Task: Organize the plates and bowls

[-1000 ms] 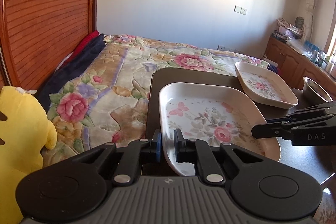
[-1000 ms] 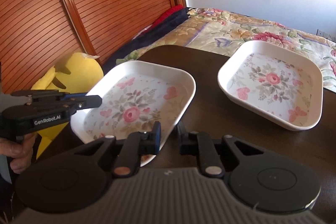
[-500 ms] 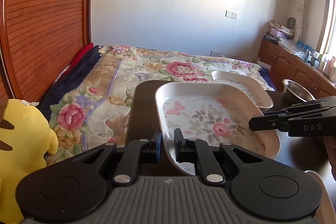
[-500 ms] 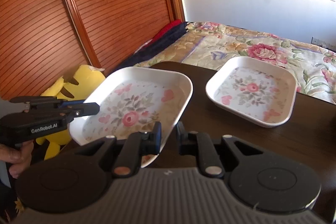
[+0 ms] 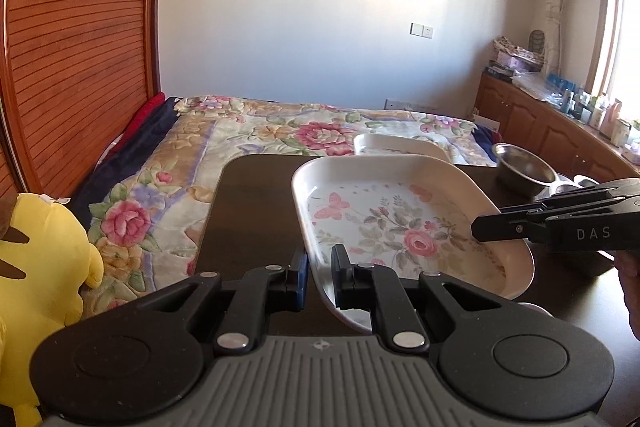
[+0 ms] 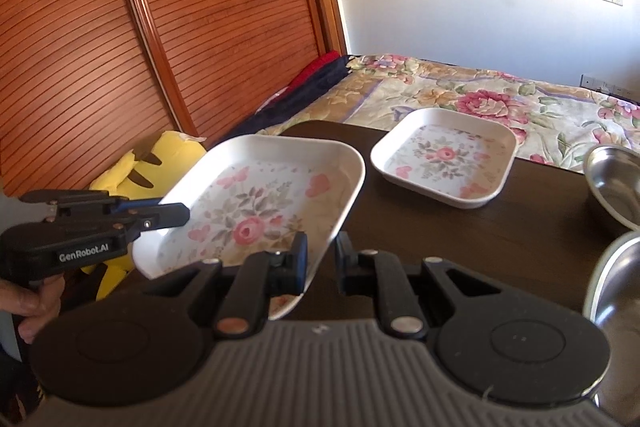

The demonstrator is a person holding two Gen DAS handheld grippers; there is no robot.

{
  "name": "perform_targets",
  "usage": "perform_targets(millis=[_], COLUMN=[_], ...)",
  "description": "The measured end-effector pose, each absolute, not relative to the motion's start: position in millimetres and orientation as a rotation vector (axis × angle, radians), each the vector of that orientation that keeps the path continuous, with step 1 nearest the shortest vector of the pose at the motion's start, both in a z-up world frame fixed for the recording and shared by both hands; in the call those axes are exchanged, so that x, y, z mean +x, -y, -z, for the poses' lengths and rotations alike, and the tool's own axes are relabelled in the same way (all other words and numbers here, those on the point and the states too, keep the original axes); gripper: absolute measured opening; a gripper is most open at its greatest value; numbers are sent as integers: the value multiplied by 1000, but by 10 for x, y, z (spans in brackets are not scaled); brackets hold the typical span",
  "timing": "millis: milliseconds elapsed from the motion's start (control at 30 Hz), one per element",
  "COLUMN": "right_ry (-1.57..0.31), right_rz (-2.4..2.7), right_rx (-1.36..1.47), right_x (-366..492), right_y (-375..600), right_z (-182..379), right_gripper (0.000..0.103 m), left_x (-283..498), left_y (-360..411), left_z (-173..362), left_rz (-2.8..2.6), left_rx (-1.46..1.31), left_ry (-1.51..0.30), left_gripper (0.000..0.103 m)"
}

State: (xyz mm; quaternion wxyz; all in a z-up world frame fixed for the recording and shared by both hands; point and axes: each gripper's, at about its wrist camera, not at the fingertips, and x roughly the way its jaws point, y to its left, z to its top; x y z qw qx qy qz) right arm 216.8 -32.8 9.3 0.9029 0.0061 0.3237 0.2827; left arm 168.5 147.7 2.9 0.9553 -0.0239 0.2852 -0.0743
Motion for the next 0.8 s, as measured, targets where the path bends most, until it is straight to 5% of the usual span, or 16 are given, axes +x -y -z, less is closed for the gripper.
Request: perform_targets(millis=[800], right_ry=[-627], right_rz=[-521], right_rx=[48], right_x=[1462], right_y=[905], right_z=[-131], right_gripper=[16], left_x=[1098], left_y=[-909], left_z=[-129], left_rz=[229], left_rx=[-22], left_ry=[-551], left_gripper=[14])
